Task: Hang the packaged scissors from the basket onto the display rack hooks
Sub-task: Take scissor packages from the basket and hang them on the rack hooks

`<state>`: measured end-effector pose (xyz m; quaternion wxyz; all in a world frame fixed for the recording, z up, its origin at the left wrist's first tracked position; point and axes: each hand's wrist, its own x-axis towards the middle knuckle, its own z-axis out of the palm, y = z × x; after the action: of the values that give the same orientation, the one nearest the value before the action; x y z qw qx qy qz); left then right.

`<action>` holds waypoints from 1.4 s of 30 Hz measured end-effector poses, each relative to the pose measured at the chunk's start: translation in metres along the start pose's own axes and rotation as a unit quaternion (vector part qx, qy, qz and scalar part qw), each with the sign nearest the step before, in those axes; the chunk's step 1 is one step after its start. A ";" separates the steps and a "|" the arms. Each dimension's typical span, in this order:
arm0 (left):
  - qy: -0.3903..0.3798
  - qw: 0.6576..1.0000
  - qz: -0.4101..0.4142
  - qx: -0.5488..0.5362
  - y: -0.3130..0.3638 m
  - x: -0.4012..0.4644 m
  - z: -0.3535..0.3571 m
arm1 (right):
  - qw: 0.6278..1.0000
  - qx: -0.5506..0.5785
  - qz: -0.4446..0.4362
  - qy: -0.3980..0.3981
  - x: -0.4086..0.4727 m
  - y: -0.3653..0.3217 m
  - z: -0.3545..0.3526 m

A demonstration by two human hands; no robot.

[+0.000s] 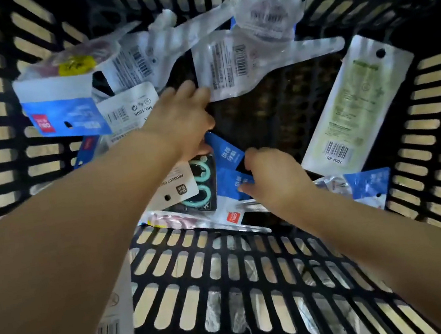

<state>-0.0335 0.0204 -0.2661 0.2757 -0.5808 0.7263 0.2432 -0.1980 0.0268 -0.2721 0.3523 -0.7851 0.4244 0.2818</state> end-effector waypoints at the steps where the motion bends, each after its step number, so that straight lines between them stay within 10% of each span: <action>1: -0.004 1.000 -0.003 0.000 0.000 -0.001 0.001 | 1.000 0.007 0.008 -0.001 -0.002 -0.001 0.003; 9: -0.016 0.999 -0.033 -0.021 0.000 -0.006 0.002 | 0.974 0.207 0.067 -0.068 -0.003 0.014 0.007; 14: 0.007 0.963 -0.077 -0.257 -0.008 -0.007 -0.015 | 0.882 0.456 0.117 0.006 -0.007 0.026 -0.014; 27: 0.166 0.700 -0.270 -0.640 0.001 0.031 -0.019 | 0.859 0.417 0.139 0.264 0.046 0.069 -0.090; 31: 0.172 0.691 -0.293 -0.638 -0.005 0.031 -0.009 | 0.796 0.411 0.238 0.375 0.030 0.054 -0.056; 38: 0.114 0.762 -0.287 -0.569 -0.009 0.029 -0.005 | 0.592 0.712 0.363 0.102 0.012 0.013 -0.028; 42: 0.086 0.803 -0.286 -0.515 -0.008 0.028 -0.013 | 0.571 0.738 0.352 0.081 0.030 -0.001 -0.030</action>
<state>-0.0324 -0.0099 -0.2758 -0.0705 -0.8375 0.3157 0.4404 -0.1784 -0.0109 -0.2766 0.6465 -0.0615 0.7549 -0.0917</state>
